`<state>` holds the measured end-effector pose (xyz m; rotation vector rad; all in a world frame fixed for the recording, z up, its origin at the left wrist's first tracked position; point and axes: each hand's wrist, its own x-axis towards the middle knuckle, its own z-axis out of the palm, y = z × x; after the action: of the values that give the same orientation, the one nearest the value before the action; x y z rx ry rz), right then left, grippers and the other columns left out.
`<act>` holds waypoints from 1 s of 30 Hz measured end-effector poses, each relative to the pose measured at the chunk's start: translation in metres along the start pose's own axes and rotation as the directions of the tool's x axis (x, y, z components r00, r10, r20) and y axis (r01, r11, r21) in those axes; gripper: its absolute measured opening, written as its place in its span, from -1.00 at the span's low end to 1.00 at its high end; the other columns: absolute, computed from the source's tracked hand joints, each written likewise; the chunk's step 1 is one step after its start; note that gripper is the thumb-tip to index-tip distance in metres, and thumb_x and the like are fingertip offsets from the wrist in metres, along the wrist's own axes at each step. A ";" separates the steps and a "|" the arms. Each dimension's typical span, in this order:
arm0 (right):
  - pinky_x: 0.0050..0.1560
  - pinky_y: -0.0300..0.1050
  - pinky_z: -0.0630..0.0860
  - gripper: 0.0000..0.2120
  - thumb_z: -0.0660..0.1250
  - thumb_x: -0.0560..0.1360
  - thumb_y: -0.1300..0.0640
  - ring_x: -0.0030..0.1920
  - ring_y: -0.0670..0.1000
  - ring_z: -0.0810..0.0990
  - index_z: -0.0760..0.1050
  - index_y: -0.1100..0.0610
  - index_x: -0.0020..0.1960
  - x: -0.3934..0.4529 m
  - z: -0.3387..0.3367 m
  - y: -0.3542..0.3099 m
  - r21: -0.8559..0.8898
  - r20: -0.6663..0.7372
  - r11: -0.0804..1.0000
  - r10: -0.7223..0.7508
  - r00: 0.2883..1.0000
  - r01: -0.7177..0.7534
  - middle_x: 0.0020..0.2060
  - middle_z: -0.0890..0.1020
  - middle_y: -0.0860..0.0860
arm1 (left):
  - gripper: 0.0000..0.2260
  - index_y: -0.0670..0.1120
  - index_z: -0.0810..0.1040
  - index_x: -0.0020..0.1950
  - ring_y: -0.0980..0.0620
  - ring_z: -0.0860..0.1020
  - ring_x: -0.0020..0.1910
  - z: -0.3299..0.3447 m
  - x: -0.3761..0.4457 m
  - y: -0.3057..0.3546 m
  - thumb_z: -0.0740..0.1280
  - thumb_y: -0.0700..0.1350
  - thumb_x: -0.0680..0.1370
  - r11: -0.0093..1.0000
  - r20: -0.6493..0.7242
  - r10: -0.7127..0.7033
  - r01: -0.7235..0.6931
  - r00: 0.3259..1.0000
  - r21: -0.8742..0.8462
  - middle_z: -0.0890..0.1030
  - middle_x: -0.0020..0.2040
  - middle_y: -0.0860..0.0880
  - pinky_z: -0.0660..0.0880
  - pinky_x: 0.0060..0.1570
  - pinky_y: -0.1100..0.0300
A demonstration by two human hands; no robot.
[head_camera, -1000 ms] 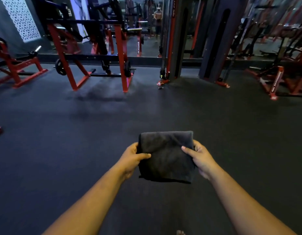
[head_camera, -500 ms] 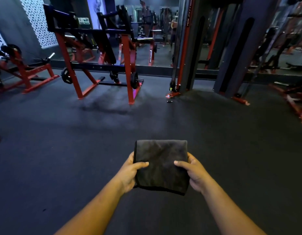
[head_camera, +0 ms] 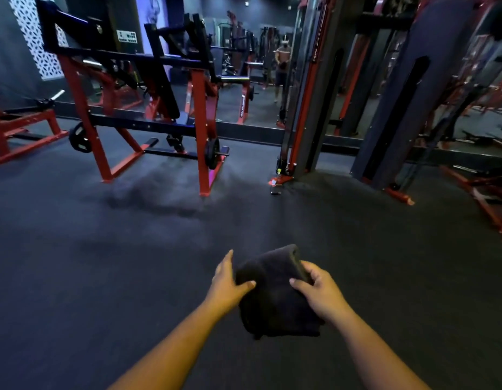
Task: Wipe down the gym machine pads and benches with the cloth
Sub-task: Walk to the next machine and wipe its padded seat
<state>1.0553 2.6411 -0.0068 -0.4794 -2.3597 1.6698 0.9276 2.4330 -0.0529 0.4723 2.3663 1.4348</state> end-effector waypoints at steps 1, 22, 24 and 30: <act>0.09 -0.28 0.50 -0.66 0.44 0.51 0.33 0.02 -0.30 0.64 0.62 -0.08 0.10 0.025 -0.002 -0.002 -0.127 0.054 0.990 -0.052 0.997 0.059 -0.03 0.72 -0.20 | -0.05 -0.04 0.07 0.67 -0.03 0.17 0.61 0.000 0.031 0.005 0.55 0.11 0.45 0.984 0.026 0.111 -0.114 0.993 0.134 0.18 0.63 -0.04 0.17 0.58 0.04; -0.02 -0.02 0.64 -0.76 0.52 0.49 0.21 -0.05 0.01 0.68 0.59 0.16 0.13 0.523 -0.096 0.013 0.519 -0.083 0.852 0.128 0.988 -0.066 -0.03 0.70 0.06 | -0.76 -0.05 0.65 0.17 -0.06 0.71 0.05 0.018 0.486 0.123 0.37 0.07 0.63 0.856 -0.087 -0.114 0.053 0.990 -0.515 0.74 0.05 -0.07 0.65 0.09 -0.07; 0.05 0.03 0.63 -0.79 0.50 0.51 0.16 -0.01 0.04 0.68 0.60 0.13 0.12 0.576 -0.089 0.010 0.521 -0.098 0.850 0.154 0.983 -0.081 0.00 0.71 0.07 | -0.73 -0.07 0.65 0.18 -0.06 0.72 0.06 0.012 0.530 0.124 0.38 0.08 0.62 0.831 -0.071 -0.151 0.088 0.986 -0.549 0.75 0.05 -0.08 0.64 0.11 -0.06; 0.02 -0.11 0.61 -0.94 0.42 0.59 0.10 0.02 -0.02 0.67 0.63 0.01 0.06 0.724 -0.067 0.021 0.349 -0.194 0.937 0.085 0.977 -0.012 -0.04 0.71 -0.02 | -0.84 0.02 0.66 0.12 -0.04 0.69 0.05 0.003 0.681 0.117 0.38 0.06 0.63 0.861 -0.190 -0.118 0.005 0.975 -0.508 0.73 0.03 -0.05 0.65 0.10 -0.11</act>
<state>0.4124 2.9807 -0.0154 -0.6128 -1.8701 1.9024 0.3357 2.7882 -0.0239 0.1004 2.0005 2.0729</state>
